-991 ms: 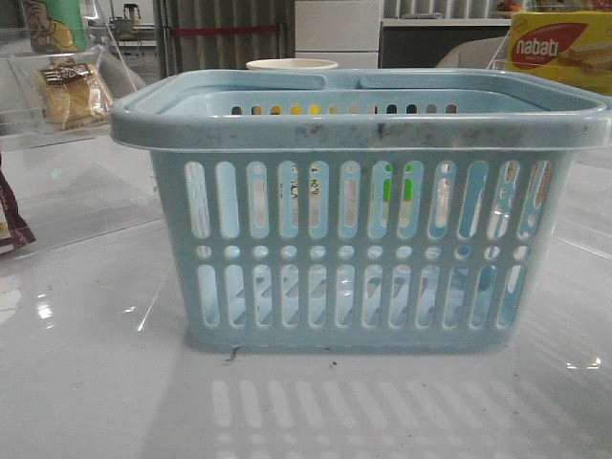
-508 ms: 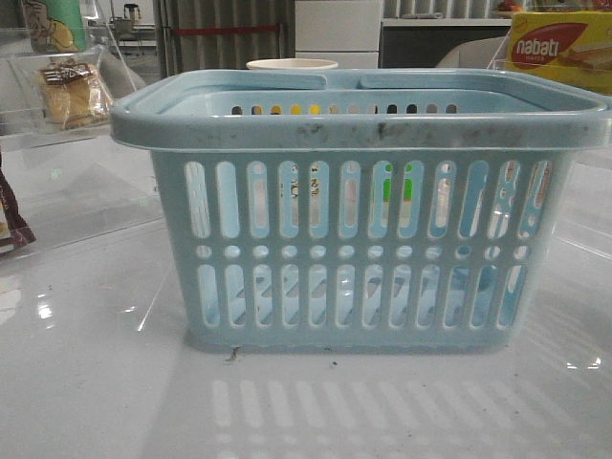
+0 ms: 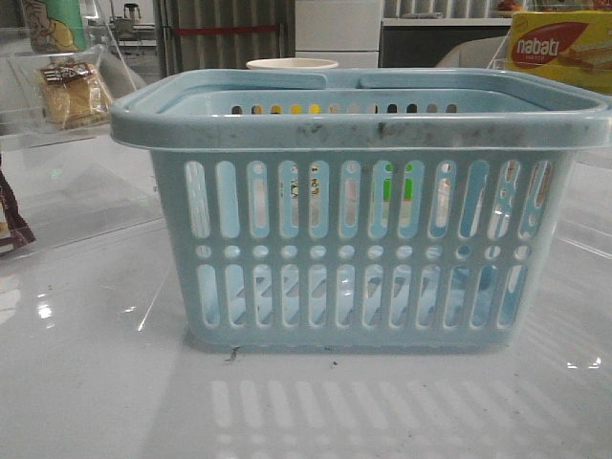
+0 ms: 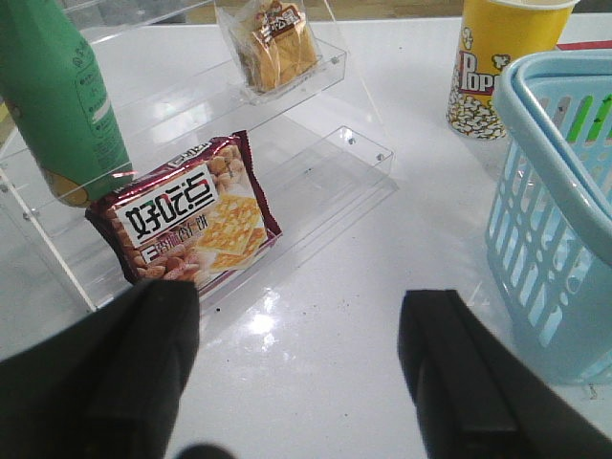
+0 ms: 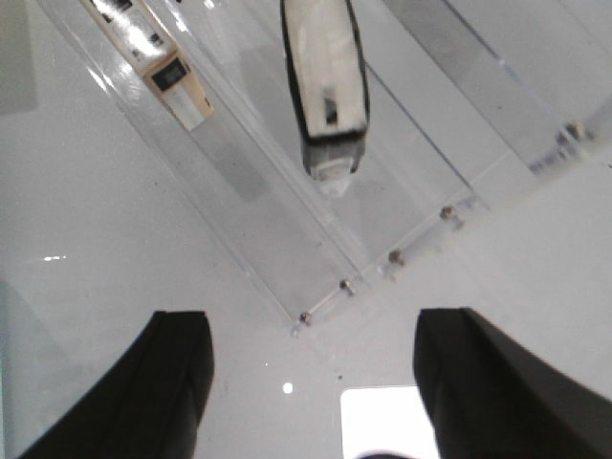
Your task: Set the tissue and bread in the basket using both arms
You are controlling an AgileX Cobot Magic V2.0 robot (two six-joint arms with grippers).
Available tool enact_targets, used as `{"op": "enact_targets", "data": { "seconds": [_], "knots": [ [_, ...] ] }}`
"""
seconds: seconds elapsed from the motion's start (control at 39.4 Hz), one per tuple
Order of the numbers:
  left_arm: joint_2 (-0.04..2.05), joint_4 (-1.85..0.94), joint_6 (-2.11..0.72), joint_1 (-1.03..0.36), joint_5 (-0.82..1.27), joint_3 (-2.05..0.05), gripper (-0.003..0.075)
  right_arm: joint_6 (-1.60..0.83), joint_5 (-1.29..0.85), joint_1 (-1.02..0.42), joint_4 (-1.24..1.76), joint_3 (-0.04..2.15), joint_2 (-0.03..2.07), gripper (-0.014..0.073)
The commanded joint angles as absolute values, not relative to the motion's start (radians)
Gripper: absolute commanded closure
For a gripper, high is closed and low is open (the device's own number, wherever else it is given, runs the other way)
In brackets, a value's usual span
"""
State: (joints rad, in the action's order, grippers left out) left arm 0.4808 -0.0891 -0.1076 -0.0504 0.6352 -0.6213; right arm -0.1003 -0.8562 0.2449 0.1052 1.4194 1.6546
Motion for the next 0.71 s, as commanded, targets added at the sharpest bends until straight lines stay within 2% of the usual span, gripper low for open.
{"op": "enact_targets", "data": {
  "seconds": [0.0, 0.33, 0.69],
  "knots": [
    [0.493, -0.097, -0.098, -0.054, 0.551, -0.651, 0.0214, -0.123, -0.826, 0.253, 0.119, 1.517, 1.682, 0.0042],
    [0.493, -0.097, -0.098, -0.054, 0.551, -0.651, 0.0214, -0.123, -0.686, 0.253, 0.119, 1.583, 1.785, 0.005],
    [0.493, -0.097, -0.098, -0.054, 0.551, -0.651, 0.0214, -0.123, -0.615, 0.253, 0.126, 1.583, 1.819, 0.0279]
  ]
}}
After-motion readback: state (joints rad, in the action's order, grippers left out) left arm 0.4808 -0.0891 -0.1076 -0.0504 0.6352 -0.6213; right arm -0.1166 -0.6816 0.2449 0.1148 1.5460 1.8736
